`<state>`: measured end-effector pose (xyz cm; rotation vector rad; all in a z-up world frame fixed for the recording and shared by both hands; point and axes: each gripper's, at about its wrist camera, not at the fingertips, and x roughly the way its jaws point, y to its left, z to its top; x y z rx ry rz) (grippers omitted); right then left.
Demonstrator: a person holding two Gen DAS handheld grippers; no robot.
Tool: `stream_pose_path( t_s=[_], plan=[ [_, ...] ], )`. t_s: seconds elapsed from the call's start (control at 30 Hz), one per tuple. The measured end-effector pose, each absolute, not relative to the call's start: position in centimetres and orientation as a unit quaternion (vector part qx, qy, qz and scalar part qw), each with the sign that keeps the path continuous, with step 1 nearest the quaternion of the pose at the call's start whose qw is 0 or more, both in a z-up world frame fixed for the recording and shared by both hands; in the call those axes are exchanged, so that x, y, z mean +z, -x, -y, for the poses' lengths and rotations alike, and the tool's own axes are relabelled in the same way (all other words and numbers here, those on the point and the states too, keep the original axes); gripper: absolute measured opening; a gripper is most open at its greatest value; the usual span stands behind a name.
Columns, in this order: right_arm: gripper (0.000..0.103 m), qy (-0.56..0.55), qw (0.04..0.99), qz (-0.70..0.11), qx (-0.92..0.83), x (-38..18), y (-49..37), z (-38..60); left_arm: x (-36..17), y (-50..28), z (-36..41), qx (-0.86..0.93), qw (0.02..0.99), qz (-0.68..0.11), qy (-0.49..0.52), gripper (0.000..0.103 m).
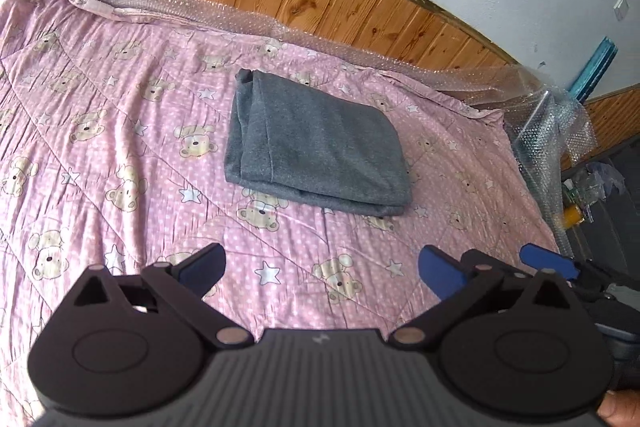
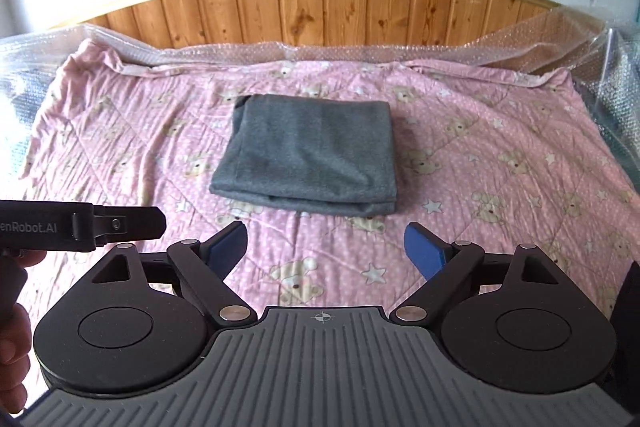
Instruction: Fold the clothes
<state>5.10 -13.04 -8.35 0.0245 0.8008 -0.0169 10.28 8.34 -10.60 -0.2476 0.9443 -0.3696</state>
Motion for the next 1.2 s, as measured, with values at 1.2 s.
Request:
stream_pose_path(
  t_s=[1.2],
  plan=[
    [0.088, -0.014, 0.922, -0.386, -0.022, -7.9, -0.6, 11.8, -7.0, -5.7, -6.7, -0.159, 0.896, -0.414, 0.029, 0.103]
  ],
)
